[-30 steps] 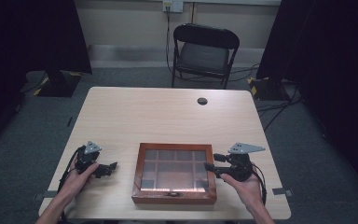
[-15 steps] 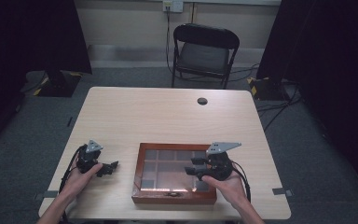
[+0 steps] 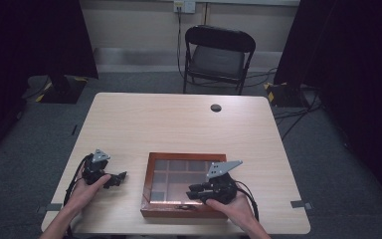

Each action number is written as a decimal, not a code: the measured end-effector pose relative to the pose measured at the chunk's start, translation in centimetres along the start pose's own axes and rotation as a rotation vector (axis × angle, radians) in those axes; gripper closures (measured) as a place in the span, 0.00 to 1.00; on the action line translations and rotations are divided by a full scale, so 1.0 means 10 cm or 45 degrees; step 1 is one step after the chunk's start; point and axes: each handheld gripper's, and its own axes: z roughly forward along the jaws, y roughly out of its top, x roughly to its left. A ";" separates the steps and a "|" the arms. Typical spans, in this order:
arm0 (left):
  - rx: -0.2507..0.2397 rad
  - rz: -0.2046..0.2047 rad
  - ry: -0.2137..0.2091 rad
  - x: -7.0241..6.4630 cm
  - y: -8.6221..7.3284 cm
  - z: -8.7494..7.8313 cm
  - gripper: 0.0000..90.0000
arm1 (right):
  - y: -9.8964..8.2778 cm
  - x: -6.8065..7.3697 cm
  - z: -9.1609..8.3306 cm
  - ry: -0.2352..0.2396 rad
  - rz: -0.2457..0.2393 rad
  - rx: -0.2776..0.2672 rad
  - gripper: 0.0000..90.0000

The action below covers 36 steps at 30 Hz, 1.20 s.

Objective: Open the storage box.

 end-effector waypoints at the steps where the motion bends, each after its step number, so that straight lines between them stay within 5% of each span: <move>1: 0.000 0.000 0.000 0.00 0.00 0.00 0.00 | 0.00 0.00 0.00 0.000 0.000 0.000 0.80; 11: 0.000 -0.001 0.000 0.00 0.00 0.00 0.00 | -0.09 0.12 0.08 0.078 -0.041 0.056 0.86; 24: 0.009 -0.006 0.018 -0.02 0.04 0.03 0.00 | -0.14 0.15 0.14 0.090 -0.093 0.097 0.88; 26: -0.028 -0.052 0.042 -0.03 0.03 0.03 0.06 | -0.13 0.17 0.15 0.074 -0.125 0.103 0.89; 30: -0.034 -0.057 0.044 -0.02 0.04 0.01 0.13 | -0.13 0.17 0.15 0.077 -0.123 0.096 0.90; 36: -0.009 -0.013 -0.005 -0.04 0.05 -0.03 0.19 | -0.10 0.17 0.15 0.089 -0.159 0.123 0.91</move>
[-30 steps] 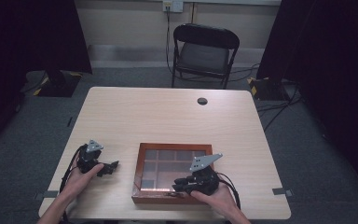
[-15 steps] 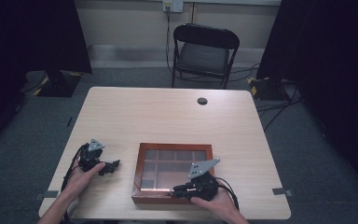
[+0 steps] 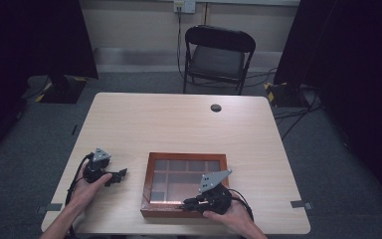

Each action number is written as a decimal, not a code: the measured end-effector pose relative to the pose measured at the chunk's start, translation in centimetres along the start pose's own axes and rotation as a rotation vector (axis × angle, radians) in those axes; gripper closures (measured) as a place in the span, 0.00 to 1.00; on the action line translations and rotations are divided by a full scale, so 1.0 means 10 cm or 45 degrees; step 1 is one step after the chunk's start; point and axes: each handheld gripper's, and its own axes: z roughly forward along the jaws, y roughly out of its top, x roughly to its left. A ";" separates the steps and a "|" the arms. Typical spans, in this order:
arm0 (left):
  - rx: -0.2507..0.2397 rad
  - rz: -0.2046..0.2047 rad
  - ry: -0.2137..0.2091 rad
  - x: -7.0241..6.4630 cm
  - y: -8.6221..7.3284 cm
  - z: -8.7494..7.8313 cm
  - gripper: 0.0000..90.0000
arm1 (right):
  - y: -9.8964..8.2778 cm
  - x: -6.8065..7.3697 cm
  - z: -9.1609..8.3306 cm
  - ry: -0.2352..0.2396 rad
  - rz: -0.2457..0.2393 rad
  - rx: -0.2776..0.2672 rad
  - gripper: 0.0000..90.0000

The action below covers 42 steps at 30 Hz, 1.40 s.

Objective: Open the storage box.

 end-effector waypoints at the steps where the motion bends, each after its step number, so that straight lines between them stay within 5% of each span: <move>1: -0.009 -0.013 -0.009 -0.01 0.00 0.00 0.19 | 0.00 -0.01 0.00 0.004 0.002 -0.002 0.91; 21: -0.117 0.076 -0.256 -0.27 0.08 -0.18 0.19 | 0.13 -0.02 -0.13 0.037 0.006 -0.044 0.92; 32: -0.160 0.095 -0.318 -0.36 0.10 -0.22 0.19 | 0.27 -0.04 -0.23 0.051 0.025 -0.042 0.92; 42: -0.197 0.168 -0.400 -0.51 0.14 -0.25 0.19 | 0.37 -0.05 -0.30 0.049 0.018 -0.047 0.92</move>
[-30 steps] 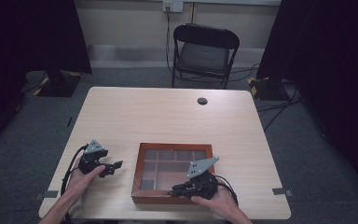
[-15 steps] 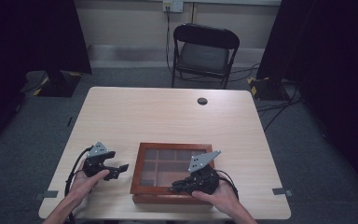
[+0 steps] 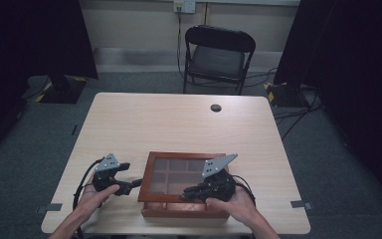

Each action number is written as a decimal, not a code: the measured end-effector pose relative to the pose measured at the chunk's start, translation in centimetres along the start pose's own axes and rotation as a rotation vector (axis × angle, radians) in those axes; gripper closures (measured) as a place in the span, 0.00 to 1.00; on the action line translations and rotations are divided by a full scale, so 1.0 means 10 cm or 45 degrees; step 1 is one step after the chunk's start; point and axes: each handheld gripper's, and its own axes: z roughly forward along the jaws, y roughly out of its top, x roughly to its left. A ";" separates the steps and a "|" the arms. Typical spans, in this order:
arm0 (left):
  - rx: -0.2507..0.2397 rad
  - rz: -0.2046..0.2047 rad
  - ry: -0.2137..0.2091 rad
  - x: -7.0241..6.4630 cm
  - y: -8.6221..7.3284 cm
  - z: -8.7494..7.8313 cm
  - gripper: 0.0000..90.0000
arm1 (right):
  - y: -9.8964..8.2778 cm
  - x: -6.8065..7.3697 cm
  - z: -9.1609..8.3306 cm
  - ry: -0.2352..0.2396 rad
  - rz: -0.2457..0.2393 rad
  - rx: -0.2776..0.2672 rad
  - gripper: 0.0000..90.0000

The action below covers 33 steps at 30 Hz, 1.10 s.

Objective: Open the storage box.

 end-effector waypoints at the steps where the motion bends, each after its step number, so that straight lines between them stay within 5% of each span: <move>1: 0.000 0.000 0.000 0.00 0.00 0.00 0.19 | 0.01 0.00 -0.01 -0.004 -0.005 0.000 0.92; 10: -0.009 0.031 -0.067 -0.12 0.03 0.05 0.18 | 0.15 -0.01 -0.10 -0.015 -0.024 -0.007 0.92; 19: -0.082 0.019 -0.057 -0.16 0.06 0.03 0.20 | 0.15 0.00 -0.09 -0.024 -0.012 0.005 0.92; 29: -0.104 0.082 -0.039 -0.16 0.08 0.01 0.23 | 0.08 -0.03 -0.07 0.006 0.012 -0.014 0.91; 33: -0.107 0.085 -0.037 -0.17 0.08 0.01 0.24 | 0.04 -0.02 -0.07 0.010 0.010 -0.010 0.76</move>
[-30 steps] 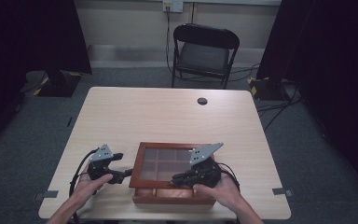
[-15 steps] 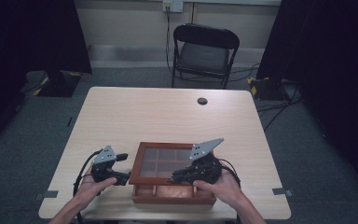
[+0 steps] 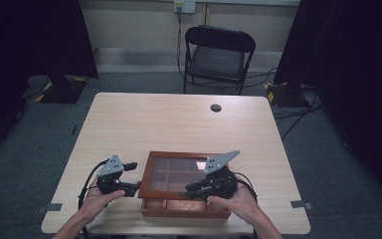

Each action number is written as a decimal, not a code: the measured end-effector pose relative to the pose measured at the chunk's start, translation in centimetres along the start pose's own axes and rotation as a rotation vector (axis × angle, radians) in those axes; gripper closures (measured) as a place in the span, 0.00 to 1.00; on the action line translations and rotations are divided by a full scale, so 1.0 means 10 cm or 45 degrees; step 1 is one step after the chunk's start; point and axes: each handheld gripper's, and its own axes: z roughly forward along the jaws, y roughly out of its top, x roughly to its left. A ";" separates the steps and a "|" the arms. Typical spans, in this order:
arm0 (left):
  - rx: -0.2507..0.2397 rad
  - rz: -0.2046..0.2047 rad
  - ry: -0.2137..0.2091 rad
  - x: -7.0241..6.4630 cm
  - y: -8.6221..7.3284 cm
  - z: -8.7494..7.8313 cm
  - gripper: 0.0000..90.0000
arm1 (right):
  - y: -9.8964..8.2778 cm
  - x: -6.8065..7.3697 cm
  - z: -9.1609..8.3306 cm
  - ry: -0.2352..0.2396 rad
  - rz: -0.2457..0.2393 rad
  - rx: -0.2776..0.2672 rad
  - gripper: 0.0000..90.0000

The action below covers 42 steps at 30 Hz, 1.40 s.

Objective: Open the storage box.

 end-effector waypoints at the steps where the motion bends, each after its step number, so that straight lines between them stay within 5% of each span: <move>1: 0.000 -0.003 0.004 0.00 0.00 0.00 0.25 | -0.01 0.01 -0.03 -0.008 0.016 -0.019 0.68; 7: -0.039 -0.037 0.005 0.03 0.03 -0.05 0.24 | -0.12 -0.02 -0.25 -0.113 0.057 -0.112 0.48; 18: -0.069 -0.034 0.018 0.01 0.08 -0.06 0.24 | -0.40 -0.06 -0.53 -0.262 0.113 -0.201 0.33; 27: -0.086 -0.022 0.002 0.01 0.12 -0.08 0.29 | -0.49 -0.06 -0.53 -0.314 0.112 -0.209 0.21; 42: -0.121 -0.015 0.004 -0.03 0.17 -0.10 0.33 | -0.51 -0.10 -0.63 -0.348 0.114 -0.257 0.18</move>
